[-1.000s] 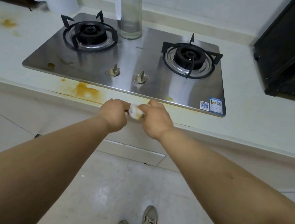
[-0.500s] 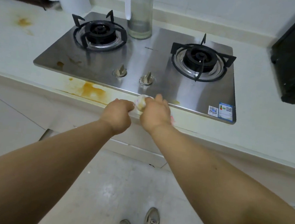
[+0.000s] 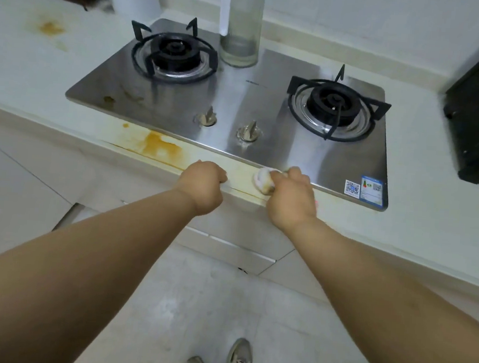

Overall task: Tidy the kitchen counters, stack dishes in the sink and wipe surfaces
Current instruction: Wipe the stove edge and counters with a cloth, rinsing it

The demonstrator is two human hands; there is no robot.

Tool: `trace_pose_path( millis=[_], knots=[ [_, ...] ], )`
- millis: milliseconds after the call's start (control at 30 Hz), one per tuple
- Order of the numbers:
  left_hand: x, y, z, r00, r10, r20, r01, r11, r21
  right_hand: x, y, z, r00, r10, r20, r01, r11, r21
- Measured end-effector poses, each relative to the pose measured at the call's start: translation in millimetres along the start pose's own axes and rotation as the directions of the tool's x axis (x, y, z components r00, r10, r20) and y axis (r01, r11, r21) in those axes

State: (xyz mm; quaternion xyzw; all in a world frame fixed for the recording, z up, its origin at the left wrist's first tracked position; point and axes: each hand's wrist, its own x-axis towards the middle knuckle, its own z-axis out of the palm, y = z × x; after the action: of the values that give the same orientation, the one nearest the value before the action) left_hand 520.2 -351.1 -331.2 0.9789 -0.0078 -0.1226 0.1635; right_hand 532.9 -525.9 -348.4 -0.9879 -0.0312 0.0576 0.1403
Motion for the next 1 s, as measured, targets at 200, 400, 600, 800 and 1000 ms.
trace_pose_path(
  millis=[200, 400, 600, 800, 1000],
  knots=[
    [2.3, 4.8, -0.3, 1.000, -0.012, -0.012, 0.013, 0.999, 0.052, 13.2, -33.0, 13.1, 0.993, -0.114, 0.043, 0.112, 0.993, 0.037],
    [2.7, 8.3, -0.3, 0.998, -0.015, 0.065, 0.004, 0.985, 0.175, -26.4, 52.5, -14.0, 0.995, 0.096, 0.028, -0.093, 0.992, -0.085],
    [5.2, 14.0, -7.5, 0.987, -0.044, 0.152, 0.009, 0.974, 0.228, -23.8, 37.7, -43.3, 0.972, 0.052, 0.230, -0.176, 0.809, 0.562],
    [8.5, 15.2, -11.3, 0.986, -0.084, 0.141, 0.056, 0.980, 0.191, -12.8, 65.8, -49.0, 0.920, 0.390, -0.032, -0.374, 0.900, 0.223],
    [9.3, 17.2, -10.6, 0.987, -0.077, 0.140, 0.051, 0.982, 0.184, -28.5, 41.3, -14.8, 0.992, 0.111, -0.059, -0.104, 0.987, 0.124]
  ],
)
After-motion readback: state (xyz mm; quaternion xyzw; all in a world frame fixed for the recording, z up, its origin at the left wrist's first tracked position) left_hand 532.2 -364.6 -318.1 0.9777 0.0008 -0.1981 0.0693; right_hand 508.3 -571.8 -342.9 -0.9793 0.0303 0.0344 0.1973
